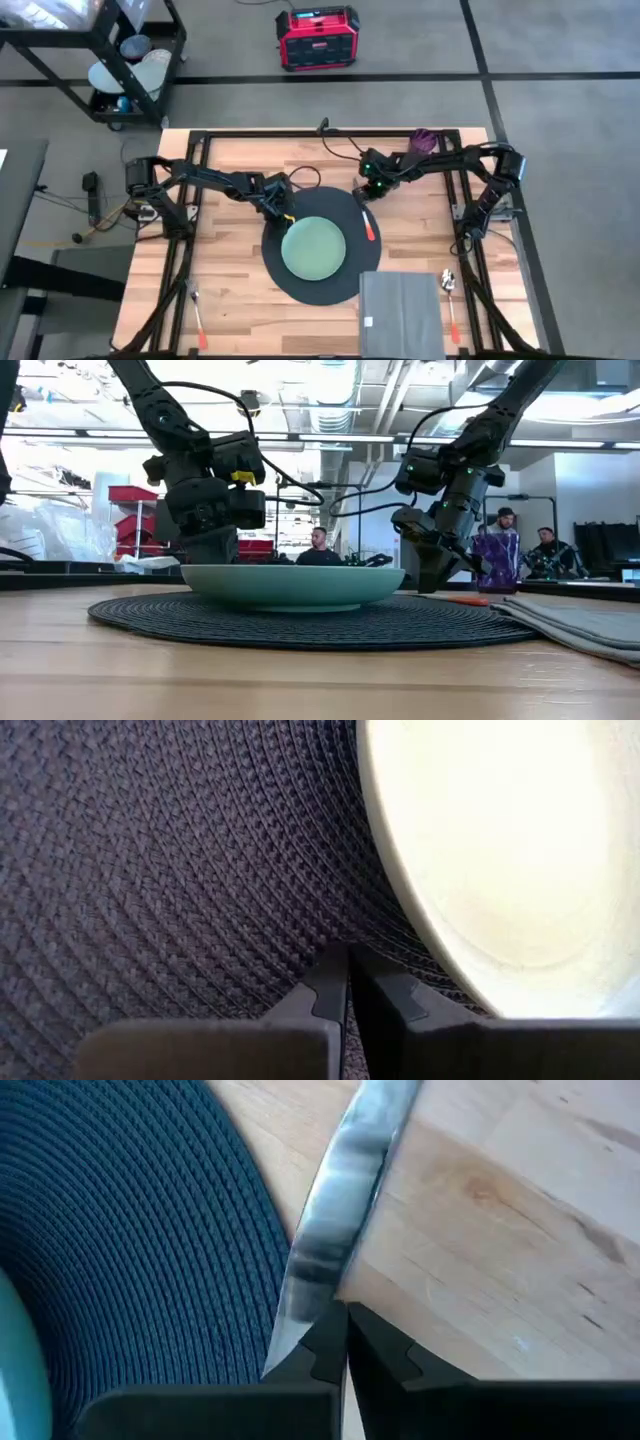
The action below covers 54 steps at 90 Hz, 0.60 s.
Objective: Set table place
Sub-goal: Put the orange knife on the blue placemat to the right of the green plate
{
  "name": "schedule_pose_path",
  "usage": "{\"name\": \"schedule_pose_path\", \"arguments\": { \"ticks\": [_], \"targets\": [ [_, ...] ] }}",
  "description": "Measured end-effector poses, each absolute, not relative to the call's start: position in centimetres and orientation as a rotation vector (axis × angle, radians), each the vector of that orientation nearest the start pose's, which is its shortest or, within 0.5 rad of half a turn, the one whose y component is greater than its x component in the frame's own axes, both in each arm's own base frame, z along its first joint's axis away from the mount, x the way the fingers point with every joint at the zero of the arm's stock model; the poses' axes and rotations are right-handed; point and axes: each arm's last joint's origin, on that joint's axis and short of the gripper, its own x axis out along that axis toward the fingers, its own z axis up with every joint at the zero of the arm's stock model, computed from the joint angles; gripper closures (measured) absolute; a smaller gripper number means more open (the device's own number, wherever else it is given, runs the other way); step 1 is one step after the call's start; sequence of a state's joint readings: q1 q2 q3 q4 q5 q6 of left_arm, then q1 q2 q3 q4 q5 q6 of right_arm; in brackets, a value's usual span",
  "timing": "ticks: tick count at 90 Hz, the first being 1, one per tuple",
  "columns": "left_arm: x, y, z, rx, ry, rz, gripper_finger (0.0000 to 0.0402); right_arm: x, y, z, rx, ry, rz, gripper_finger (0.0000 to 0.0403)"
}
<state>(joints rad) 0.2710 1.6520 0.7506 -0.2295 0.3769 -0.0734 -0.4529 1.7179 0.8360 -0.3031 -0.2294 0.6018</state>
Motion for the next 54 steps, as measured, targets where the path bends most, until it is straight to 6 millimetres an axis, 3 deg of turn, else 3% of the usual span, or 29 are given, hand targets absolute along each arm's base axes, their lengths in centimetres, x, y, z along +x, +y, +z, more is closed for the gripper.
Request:
{"name": "schedule_pose_path", "arguments": {
  "ticks": [26,54],
  "targets": [
    [27.4,6.5,12.6,-0.425,1.07,-0.054,0.0402,28.0,-12.9,13.5,0.909,1.008,-0.501,0.0403],
    [27.5,6.5,12.7,-0.421,1.065,-0.051,0.0401,29.0,-11.9,14.1,0.895,1.001,-0.462,0.0403]
  ]
}}
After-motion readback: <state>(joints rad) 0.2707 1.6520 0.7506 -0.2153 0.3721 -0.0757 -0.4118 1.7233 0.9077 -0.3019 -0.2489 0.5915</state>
